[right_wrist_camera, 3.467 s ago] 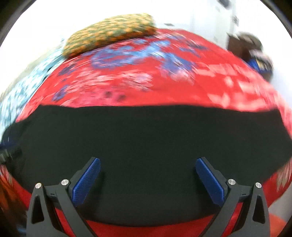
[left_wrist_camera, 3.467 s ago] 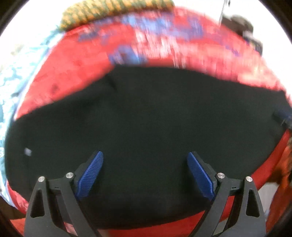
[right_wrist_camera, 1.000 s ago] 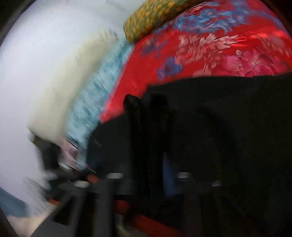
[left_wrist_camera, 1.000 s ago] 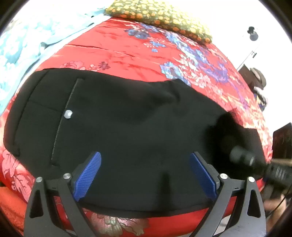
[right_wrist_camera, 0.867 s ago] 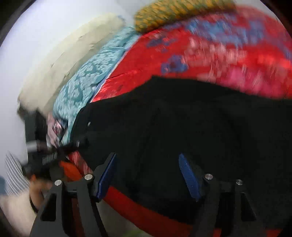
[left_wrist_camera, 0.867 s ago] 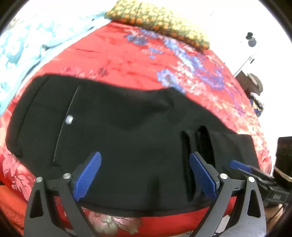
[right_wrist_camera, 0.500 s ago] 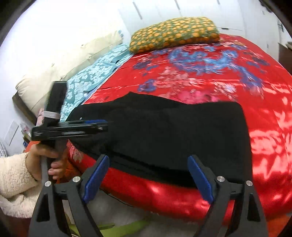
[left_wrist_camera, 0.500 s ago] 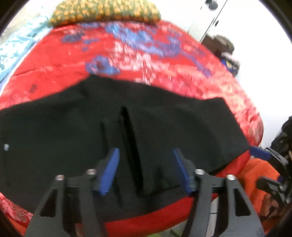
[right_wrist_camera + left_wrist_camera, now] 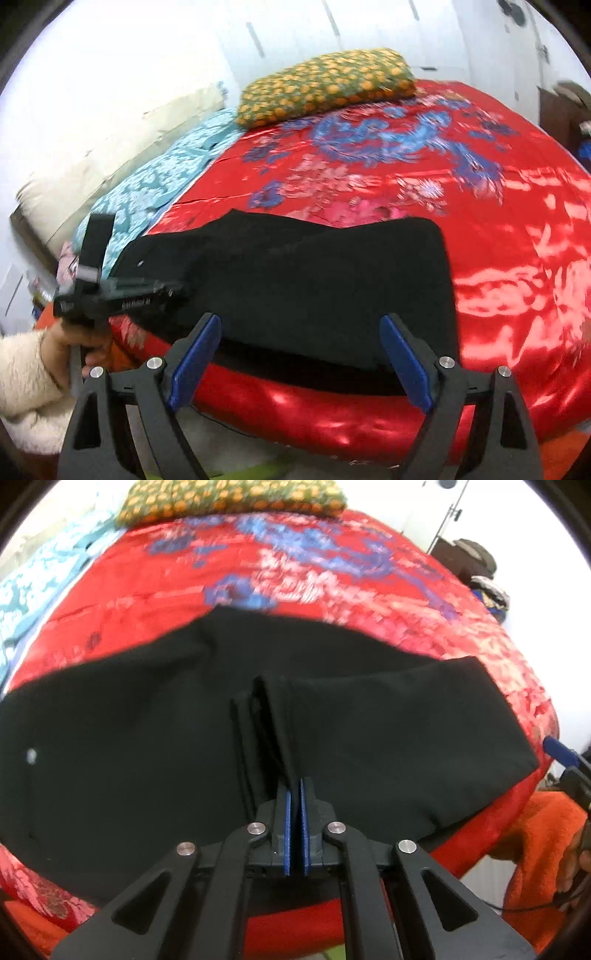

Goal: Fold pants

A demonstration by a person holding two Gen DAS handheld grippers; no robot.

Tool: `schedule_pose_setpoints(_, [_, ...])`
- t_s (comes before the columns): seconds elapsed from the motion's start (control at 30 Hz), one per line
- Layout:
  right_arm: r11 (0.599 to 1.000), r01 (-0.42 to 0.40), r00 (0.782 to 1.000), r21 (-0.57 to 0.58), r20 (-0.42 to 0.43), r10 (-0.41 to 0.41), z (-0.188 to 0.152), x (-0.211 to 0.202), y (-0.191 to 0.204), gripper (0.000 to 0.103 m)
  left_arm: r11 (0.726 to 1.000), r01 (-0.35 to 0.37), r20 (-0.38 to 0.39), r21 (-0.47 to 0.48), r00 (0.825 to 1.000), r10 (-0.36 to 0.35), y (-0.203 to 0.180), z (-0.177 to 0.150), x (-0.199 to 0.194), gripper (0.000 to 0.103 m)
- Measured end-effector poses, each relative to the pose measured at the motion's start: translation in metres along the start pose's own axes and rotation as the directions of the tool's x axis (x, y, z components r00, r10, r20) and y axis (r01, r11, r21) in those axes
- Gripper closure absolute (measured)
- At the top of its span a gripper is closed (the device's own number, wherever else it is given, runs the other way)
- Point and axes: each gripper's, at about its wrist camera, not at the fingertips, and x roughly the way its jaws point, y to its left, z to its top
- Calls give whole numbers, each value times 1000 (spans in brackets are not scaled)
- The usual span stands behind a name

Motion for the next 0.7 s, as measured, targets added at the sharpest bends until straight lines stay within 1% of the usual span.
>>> schedule_pose_setpoints(0.03, [1000,11,1000,7,-13,-11,-1,3,-3,16,1000,1,-8,-1,1000,-1,1,0,2,93])
schedule_pose_setpoints(0.07, [1000,19,1000,8,-19,-19,-1,4,-4,16,1000,-1,-10,-7,1000,0,1,1,2,86])
schedule_pose_setpoints(0.1, [1000,24,999,7,-22,-24,-2,4,-5,16,1000,2,-2,-16,1000,-2,3,2,-2,69])
schedule_pose_setpoints(0.13, [1000,26,999,2,-21,-26,-2,3,-5,16,999,-1,12,-33,1000,2,7,3,-7,59])
schedule_pose_setpoints(0.17, [999,32,999,-4,-17,-32,-2,2,-6,16,998,-6,38,-59,999,9,13,5,-13,38])
schedule_pose_setpoints(0.2, [999,45,999,-10,-10,-45,-1,0,-7,16,996,-8,77,-91,997,15,22,6,-21,28])
schedule_pose_setpoints(0.23, [998,59,998,-9,-3,-59,-1,-2,-9,16,992,-1,109,-124,994,15,31,8,-28,27])
schedule_pose_setpoints(0.27, [997,81,997,0,3,-81,0,-2,-14,15,990,9,112,-139,994,7,35,8,-29,27])
schedule_pose_setpoints(0.33, [990,140,990,35,2,-140,0,-4,-27,16,984,74,71,-162,995,-63,40,11,-21,27])
schedule_pose_setpoints(0.37, [985,165,986,49,-4,-164,0,-4,-33,16,984,85,48,-156,996,-78,37,11,-15,27])
schedule_pose_setpoints(0.43, [965,249,969,88,-16,-248,0,-7,-50,16,990,72,-7,-120,997,-74,24,10,0,27])
schedule_pose_setpoints(0.47, [958,267,964,106,-16,-267,1,-10,-56,16,994,58,-33,-93,998,-61,17,9,9,29])
schedule_pose_setpoints(0.5, [952,280,960,122,-17,-280,1,-12,-62,16,998,28,-53,-63,998,-31,10,8,16,37])
schedule_pose_setpoints(0.53, [947,294,956,132,-22,-294,1,-12,-66,16,999,-7,-60,-35,998,5,3,6,20,39])
schedule_pose_setpoints(0.57, [940,315,949,132,-31,-314,2,-10,-70,15,999,-33,-46,-12,998,32,-2,6,21,39])
schedule_pose_setpoints(0.6, [936,332,943,114,-47,-329,2,-4,-71,15,999,-37,-40,-3,999,37,-3,6,22,40])
schedule_pose_setpoints(0.67, [932,361,922,29,-161,-352,-4,25,-69,16,999,-39,-42,6,998,39,-4,6,22,39])
schedule_pose_setpoints(0.7, [931,365,904,-18,-231,-359,-12,42,-69,16,999,-37,-40,3,999,37,-3,6,22,39])
